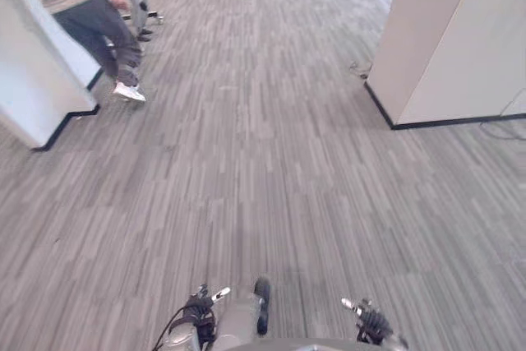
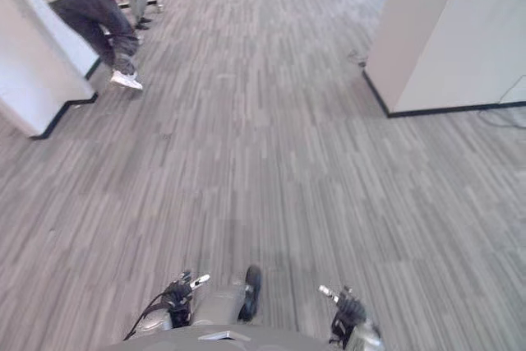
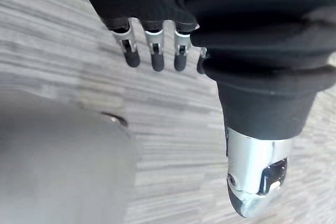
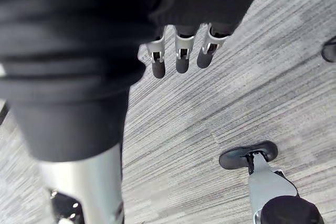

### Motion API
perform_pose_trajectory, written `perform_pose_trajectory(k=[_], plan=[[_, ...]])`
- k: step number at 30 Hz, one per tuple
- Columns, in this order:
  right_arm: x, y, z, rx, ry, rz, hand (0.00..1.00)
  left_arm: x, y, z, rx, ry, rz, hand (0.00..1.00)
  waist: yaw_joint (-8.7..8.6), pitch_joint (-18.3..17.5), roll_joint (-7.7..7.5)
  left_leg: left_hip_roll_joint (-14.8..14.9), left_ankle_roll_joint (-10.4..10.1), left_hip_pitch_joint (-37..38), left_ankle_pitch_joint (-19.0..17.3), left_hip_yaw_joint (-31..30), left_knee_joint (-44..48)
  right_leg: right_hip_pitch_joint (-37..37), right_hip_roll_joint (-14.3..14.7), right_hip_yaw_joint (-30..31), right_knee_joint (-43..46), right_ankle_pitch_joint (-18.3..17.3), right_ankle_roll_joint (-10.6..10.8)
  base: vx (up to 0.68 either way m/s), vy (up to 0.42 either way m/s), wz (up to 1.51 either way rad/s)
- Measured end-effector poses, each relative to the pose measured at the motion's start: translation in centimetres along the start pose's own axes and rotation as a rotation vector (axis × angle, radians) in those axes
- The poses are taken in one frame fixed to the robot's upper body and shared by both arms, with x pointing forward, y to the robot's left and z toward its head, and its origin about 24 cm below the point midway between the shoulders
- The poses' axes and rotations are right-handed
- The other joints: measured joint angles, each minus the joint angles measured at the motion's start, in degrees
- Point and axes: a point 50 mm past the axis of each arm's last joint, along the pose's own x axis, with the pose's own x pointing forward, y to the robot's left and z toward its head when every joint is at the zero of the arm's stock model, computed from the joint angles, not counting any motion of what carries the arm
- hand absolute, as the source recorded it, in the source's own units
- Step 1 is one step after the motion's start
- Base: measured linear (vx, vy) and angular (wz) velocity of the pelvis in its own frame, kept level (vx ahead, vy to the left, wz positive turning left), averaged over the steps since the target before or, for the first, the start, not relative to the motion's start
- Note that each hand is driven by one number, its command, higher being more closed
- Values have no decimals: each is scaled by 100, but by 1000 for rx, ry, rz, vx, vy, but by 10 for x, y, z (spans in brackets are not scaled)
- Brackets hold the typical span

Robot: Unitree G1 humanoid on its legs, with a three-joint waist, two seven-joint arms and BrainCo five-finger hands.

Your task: Organize washtable

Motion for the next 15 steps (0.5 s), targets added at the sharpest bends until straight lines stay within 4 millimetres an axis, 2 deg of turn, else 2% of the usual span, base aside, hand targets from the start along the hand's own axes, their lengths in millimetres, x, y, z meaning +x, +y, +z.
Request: perform_pose_trajectory(k=[1,2,3,4,5,6,7,8,9,10,11,12,13,14,15], plan=[[-1,-1,-4,17,16,-7,0,0,3,0,9,3,6,0,-59,52,-80,-79,73,187,-107,-41,-18,-162,49,88,567,426,548,549,105,34],[-4,-7,-13,82,38,-36,0,0,4,-1,17,15,8,0,-181,140,-139,-189,148,618,-280,-160,-106,-505,146,141,1667,1267,1257,445,62,37],[-5,-15,-15,77,43,-54,0,0,6,-4,26,38,12,0,-226,151,-185,-253,187,1071,-394,-248,-226,-952,58,-186,2581,1181,1072,385,22,34],[-7,-19,-17,75,48,-63,0,0,6,-6,32,50,10,0,-233,170,-154,-254,214,1319,-454,-299,-341,-1141,-19,-397,2837,1071,880,262,-23,30],[-10,-26,-24,83,62,-82,0,-1,4,-11,56,68,-1,0,-273,189,-54,-207,253,1790,-579,-481,-573,-1511,-111,-775,2935,742,333,115,-19,22],[-12,-31,-26,91,66,-97,0,-1,0,-12,58,73,-10,0,-272,251,56,-82,304,2263,-680,-539,-850,-1838,-73,-893,2515,417,-119,34,-8,22],[-12,-34,-26,97,67,-105,0,-1,-1,-12,58,75,-12,0,-279,290,120,-21,337,2470,-725,-566,-977,-1971,-44,-908,2142,255,-177,93,4,14],[-14,-37,-28,109,67,-117,0,-1,-6,-15,41,85,-21,0,-340,283,253,127,310,2768,-879,-595,-1133,-2295,31,-909,1159,153,-193,-29,7,16],[-15,-39,-30,115,71,-121,0,-2,-9,-17,11,94,-20,0,-352,283,296,197,295,2968,-1101,-648,-1211,-2541,11,-927,46,252,-58,-68,-12,18],[-15,-39,-31,114,72,-121,0,-2,-10,-18,-3,94,-21,0,-351,287,285,219,274,3074,-1254,-687,-1221,-2615,-19,-935,-687,453,15,-274,-36,24],[-17,-40,-37,113,96,-126,0,-2,-7,-17,-9,93,-12,0,-362,271,178,182,225,3257,-1487,-775,-1211,-2618,-202,-975,-2123,968,184,-82,-135,46],[-19,-40,-45,105,132,-128,0,-2,-1,-18,-7,100,1,0,-412,256,85,160,175,3433,-1760,-921,-1155,-2771,-341,-1120,-2278,1522,233,120,-172,55],[-21,-43,-49,102,148,-136,0,-4,-1,-23,-32,113,9,0,-448,199,136,246,152,3567,-1859,-1001,-1117,-2774,-311,-1215,-2069,1740,57,494,-217,65],[-23,-46,-52,58,176,-140,0,-8,-3,-35,-82,141,24,0,-478,52,224,363,130,3647,-1906,-1063,-852,-2772,-244,-1337,-1711,1886,-256,551,-176,42],[-22,-49,-50,37,176,-141,0,-8,-2,-33,-110,132,33,0,-465,59,295,431,127,3584,-1905,-1061,-497,-2721,-201,-1417,-1537,1729,-397,643,-205,47]])
